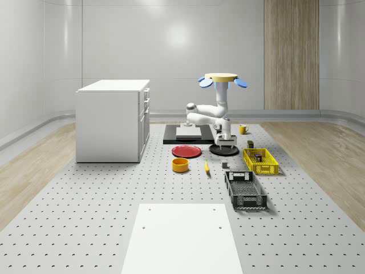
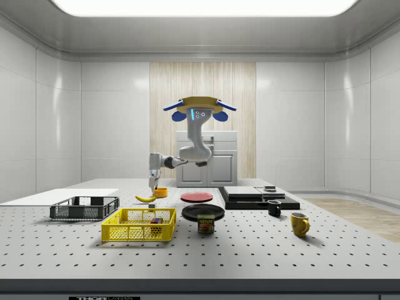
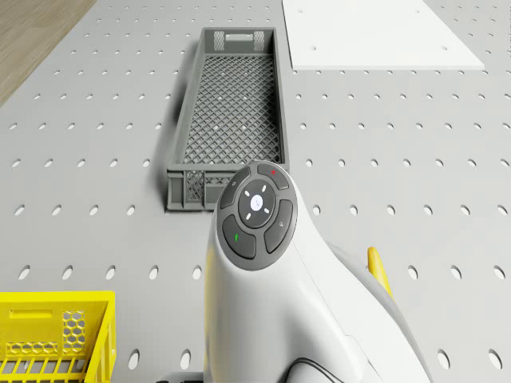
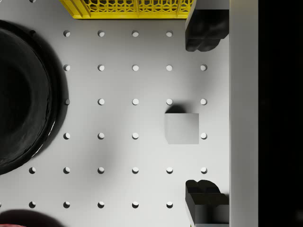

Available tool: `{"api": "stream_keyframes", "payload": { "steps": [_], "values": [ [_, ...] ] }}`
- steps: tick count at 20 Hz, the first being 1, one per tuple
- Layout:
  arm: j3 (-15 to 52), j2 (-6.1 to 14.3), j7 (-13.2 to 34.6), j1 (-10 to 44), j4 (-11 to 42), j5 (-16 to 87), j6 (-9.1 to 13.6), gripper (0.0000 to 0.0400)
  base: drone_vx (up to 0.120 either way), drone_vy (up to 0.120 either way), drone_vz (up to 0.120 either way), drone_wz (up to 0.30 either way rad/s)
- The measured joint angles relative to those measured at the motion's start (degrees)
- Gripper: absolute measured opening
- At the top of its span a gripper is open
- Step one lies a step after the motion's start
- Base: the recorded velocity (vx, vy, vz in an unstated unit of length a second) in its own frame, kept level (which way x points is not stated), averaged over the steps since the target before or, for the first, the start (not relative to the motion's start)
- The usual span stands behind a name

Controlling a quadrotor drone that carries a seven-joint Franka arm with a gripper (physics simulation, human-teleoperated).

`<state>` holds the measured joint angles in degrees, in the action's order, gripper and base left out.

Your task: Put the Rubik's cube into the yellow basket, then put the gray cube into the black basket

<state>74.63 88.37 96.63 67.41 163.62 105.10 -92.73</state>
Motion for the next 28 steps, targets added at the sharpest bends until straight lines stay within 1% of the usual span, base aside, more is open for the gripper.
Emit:
{"api": "stream_keyframes", "payload": {
  "steps": [2, 5, 10, 12, 15, 28],
  "values": [
    [0.0, 0.0, 0.0, 0.0, 0.0, 0.0, 0.0, 0.04, 0.0, -0.12, 0.0, 0.0],
    [0.0, 0.0, 0.0, 0.0, 0.0, 0.0, 0.0, 0.04, 0.0, -0.093, -0.12, 0.0],
    [0.0, 0.1, 0.0, 0.0, 0.0, 0.0, -0.1, 0.04, 0.0, 0.0, -0.12, 0.0],
    [0.0, 0.1, 0.0, 0.0, 0.0, 0.0, -0.1, 0.04, 0.0, 0.12, -0.12, 0.0],
    [0.0, 0.1, 0.0, 0.0, 0.0, 0.0, -0.1, 0.04, 0.0, 0.013, -0.12, 0.0],
    [0.0, 0.2, 0.0, 0.1, 0.0, -0.1, -0.2, 0.04, 0.0, -0.006, 0.0, 0.0]
  ]
}}
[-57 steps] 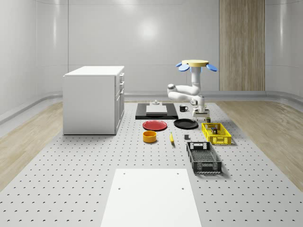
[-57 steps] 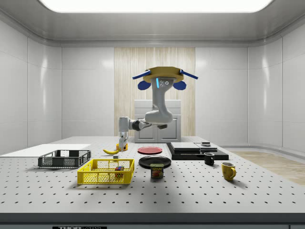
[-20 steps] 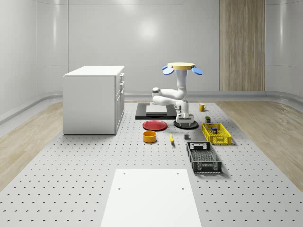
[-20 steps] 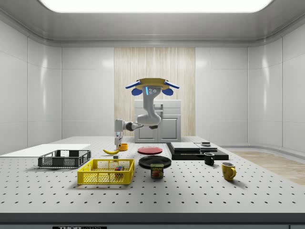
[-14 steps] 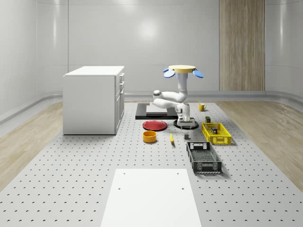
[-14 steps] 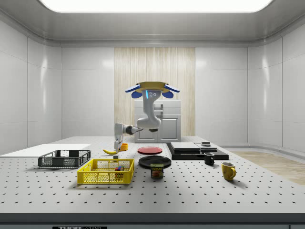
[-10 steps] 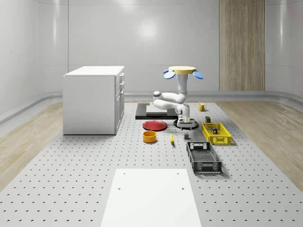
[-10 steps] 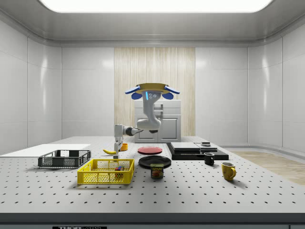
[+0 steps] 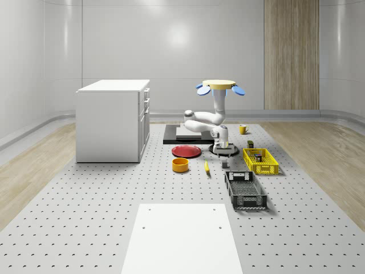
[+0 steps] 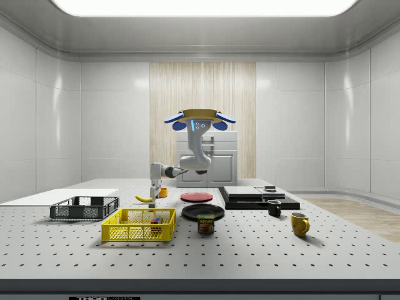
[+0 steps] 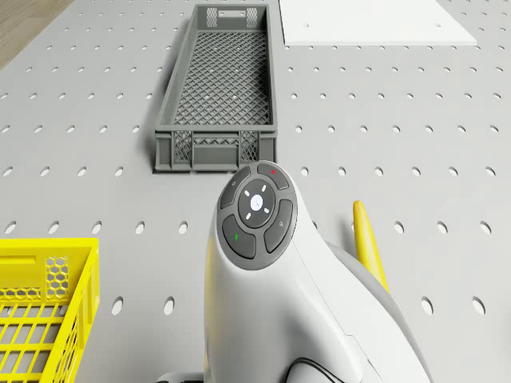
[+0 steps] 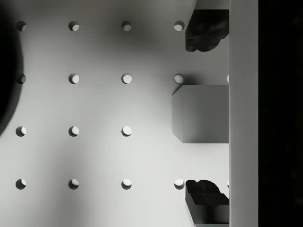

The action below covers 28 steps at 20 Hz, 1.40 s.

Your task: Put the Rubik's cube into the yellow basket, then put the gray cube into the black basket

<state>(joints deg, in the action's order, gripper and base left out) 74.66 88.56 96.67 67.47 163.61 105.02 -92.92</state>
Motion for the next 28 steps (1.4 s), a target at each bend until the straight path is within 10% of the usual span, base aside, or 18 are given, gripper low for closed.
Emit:
{"api": "stream_keyframes", "payload": {
  "steps": [28],
  "values": [
    [-6.7, -1.4, 0.4, 6.0, -6.8, 6.3, -3.0, 0.04, 0.0, 0.0, 0.0, 0.0]
  ]
}}
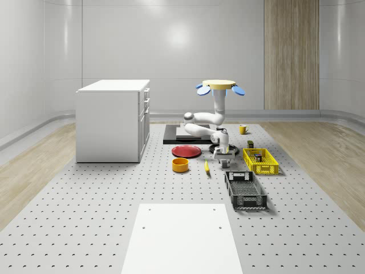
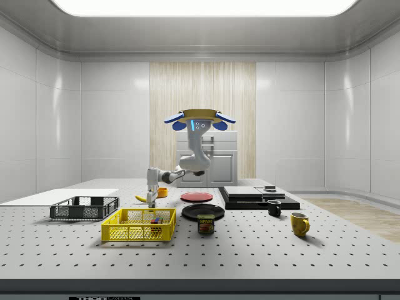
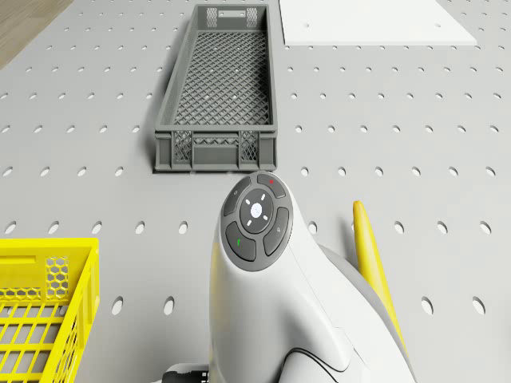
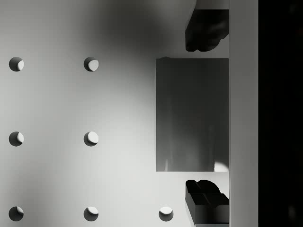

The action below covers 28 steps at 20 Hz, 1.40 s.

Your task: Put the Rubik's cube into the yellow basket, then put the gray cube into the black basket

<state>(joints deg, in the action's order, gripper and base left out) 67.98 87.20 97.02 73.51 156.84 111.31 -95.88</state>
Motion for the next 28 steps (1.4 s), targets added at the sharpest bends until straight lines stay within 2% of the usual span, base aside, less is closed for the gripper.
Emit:
{"api": "stream_keyframes", "payload": {
  "steps": [4, 7, 12, 18, 28],
  "values": [
    [-0.7, -0.2, 0.0, 0.2, -0.4, 0.7, -0.2, 0.04, 0.0, 0.0, 0.0, 0.0],
    [-0.9, -0.3, -0.1, 0.3, -0.5, 0.9, -0.2, 0.0321, 0.0, 0.0, 0.0, 0.0],
    [-1.1, -0.5, -0.1, 0.2, -0.6, 1.1, -0.2, 0.027, 0.0, 0.0, 0.0, 0.0],
    [-1.2, -0.6, -0.2, 0.2, -0.6, 1.2, -0.1, 0.0255, 0.0, 0.0, 0.0, 0.0],
    [-1.2, -0.9, -0.2, 0.1, -0.6, 1.4, 0.2, 0.0251, 0.0, 0.0, 0.0, 0.0]
  ]
}}
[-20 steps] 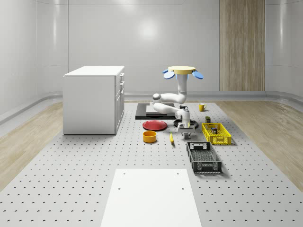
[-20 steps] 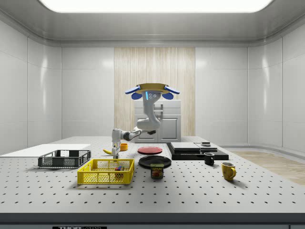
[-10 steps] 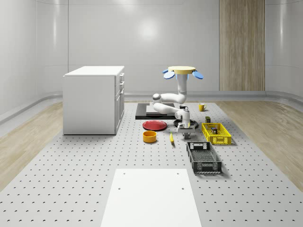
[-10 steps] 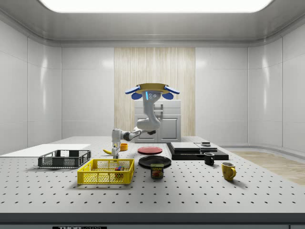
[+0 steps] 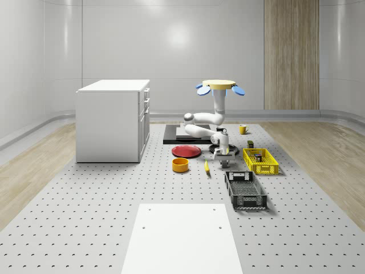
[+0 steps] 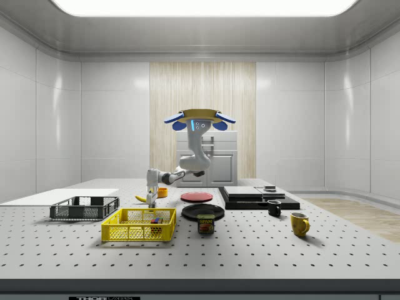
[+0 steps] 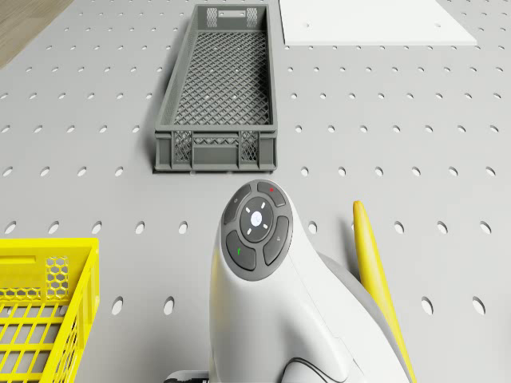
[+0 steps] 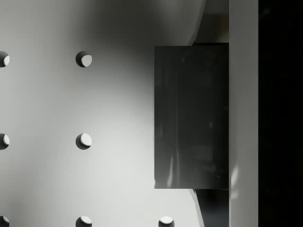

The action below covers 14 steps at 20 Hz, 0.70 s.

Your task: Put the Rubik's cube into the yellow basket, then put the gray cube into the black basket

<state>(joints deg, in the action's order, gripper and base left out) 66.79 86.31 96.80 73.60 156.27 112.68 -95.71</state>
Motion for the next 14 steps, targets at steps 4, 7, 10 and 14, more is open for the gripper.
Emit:
{"api": "stream_keyframes", "payload": {
  "steps": [4, 7, 10, 14],
  "values": [
    [0.4, -0.1, 0.0, -0.1, 0.2, -0.3, 0.3, 0.025, 0.0, 0.0, 0.0, 0.0],
    [1.9, 0.0, 0.0, -0.5, 0.8, -1.7, 1.0, 0.025, 0.0, 0.0, 0.04, 0.0],
    [3.6, 0.1, 0.0, -0.8, 1.4, -3.3, 1.7, 0.025, 0.0, 0.0, 0.12, 0.0],
    [4.9, 0.2, 0.0, -1.0, 1.8, -4.5, 2.2, 0.025, 0.0, 0.0, 0.12, 0.0]
  ]
}}
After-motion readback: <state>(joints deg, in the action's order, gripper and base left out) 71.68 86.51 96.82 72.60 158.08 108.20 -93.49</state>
